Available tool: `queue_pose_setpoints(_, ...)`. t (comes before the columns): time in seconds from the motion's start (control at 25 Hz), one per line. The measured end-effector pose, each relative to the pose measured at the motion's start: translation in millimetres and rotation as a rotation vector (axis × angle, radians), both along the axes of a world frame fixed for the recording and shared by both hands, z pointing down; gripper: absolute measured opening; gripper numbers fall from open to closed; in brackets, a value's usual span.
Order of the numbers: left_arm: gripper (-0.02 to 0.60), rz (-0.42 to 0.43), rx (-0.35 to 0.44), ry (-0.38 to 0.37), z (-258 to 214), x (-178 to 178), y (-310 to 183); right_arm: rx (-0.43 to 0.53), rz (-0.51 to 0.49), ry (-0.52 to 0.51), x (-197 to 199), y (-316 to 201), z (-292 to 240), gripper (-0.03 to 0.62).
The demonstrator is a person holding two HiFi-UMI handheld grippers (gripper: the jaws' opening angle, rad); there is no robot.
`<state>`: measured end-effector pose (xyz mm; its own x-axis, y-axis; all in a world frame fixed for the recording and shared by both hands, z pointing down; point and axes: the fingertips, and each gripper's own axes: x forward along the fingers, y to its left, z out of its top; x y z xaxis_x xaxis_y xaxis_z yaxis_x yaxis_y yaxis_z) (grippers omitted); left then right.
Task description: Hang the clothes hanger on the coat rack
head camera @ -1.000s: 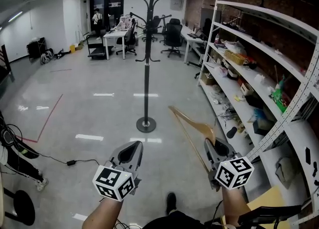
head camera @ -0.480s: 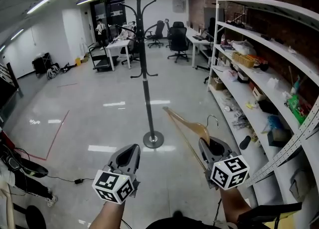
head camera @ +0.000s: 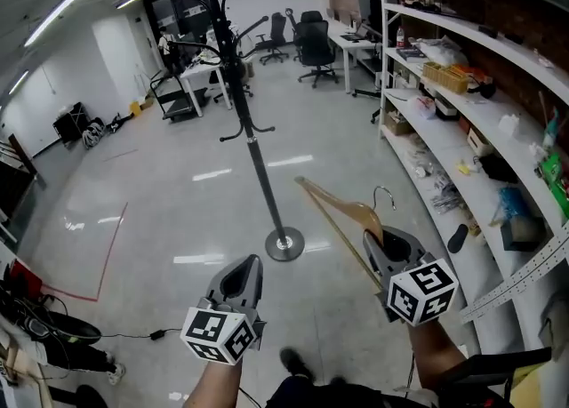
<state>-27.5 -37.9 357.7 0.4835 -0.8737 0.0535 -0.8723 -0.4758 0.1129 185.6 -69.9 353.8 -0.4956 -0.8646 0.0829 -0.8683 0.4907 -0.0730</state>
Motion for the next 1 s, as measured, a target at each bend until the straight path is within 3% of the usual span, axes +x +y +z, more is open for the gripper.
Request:
queue_pose_setpoints(0.2, -0.009, -0.001, 0.029, 0.029, 2.7, -27.5, -80.5, 0.004, 0.026, 0.024, -20.2, -75.2, 1.3, 0.057)
queue_pose_setpoints(0.4, -0.009, 0.025, 0.061, 0.016, -6.7, -78.3, -183.9, 0.017, 0.074, 0.036, -60.6, -176.8, -5.5, 0.057)
queue_pose_setpoints(0.56, -0.009, 0.026, 0.07, 0.027, -11.2, -115.1, -238.0, 0.026, 0.103, 0.041, -82.0, -226.1, -10.0, 0.057)
queue_pose_setpoints(1.0, -0.009, -0.007, 0.069, 0.016, -5.3, -115.8, -359.5, 0.031, 0.072, 0.042, -87.1, -370.3, -7.8, 0.057)
